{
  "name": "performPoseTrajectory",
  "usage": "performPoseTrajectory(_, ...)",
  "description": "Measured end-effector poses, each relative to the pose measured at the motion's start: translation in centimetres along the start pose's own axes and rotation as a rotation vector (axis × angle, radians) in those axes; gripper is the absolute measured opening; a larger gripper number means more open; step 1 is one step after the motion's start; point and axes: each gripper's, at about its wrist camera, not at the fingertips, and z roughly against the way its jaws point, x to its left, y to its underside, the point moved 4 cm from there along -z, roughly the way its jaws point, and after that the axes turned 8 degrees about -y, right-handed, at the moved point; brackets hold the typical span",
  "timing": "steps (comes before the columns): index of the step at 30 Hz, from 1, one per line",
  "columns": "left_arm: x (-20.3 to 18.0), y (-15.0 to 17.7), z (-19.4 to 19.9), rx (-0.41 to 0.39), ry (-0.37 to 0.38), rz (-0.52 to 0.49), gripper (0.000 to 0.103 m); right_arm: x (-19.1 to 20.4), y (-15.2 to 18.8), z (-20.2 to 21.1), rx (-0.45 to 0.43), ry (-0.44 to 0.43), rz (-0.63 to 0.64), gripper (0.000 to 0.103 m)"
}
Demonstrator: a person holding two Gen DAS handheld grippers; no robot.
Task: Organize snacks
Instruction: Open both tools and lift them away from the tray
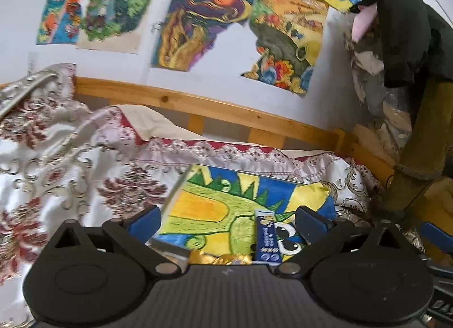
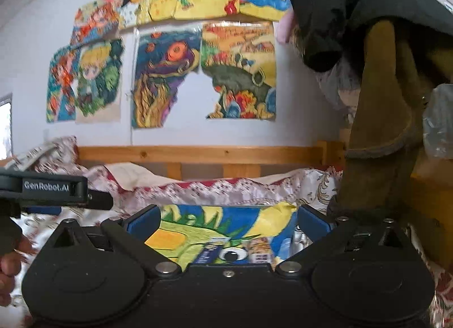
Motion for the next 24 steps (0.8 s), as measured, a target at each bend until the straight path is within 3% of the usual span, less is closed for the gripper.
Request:
performPoseTrajectory(10, 4.0, 3.4, 6.0, -0.057, -0.058, 0.007, 0.102, 3.6, 1.4, 6.7, -0.019, -0.012, -0.008, 0.102)
performPoseTrajectory(24, 7.6, 10.0, 9.9, -0.023, -0.097, -0.051, 0.102, 6.7, 5.7, 11.3, 0.105, -0.013, 0.044, 0.102)
